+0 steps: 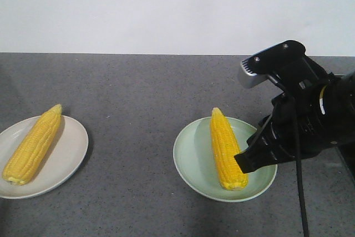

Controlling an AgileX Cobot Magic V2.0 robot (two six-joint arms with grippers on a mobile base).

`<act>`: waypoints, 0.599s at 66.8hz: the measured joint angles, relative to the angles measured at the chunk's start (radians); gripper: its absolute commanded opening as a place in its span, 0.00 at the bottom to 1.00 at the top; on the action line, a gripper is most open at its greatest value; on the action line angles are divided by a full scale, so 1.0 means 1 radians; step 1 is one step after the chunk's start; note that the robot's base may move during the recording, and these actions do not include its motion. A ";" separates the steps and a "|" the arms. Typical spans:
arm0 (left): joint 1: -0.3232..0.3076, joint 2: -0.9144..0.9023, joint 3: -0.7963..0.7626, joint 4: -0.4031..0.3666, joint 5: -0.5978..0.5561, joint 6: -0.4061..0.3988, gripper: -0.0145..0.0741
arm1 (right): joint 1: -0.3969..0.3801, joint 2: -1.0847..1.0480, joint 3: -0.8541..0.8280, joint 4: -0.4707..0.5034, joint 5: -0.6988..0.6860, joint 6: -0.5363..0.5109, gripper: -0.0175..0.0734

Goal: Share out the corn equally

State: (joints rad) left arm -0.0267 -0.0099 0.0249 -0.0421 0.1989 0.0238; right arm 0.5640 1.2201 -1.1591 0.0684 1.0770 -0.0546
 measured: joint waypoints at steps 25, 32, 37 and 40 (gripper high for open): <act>0.000 0.000 0.000 0.000 0.000 0.000 0.15 | 0.000 -0.004 0.000 -0.017 0.002 -0.012 0.18; 0.000 0.000 0.000 0.000 0.000 0.000 0.15 | 0.000 -0.027 0.009 -0.081 -0.025 -0.046 0.18; 0.000 0.000 0.000 0.000 0.000 0.000 0.15 | -0.014 -0.058 0.037 -0.125 -0.103 -0.078 0.18; 0.000 0.000 0.000 0.000 0.000 0.000 0.15 | -0.038 -0.080 0.064 -0.132 -0.172 -0.098 0.18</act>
State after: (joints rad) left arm -0.0267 -0.0099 0.0249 -0.0421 0.1986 0.0238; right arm 0.5258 1.1400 -1.0947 -0.0639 0.9048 -0.1525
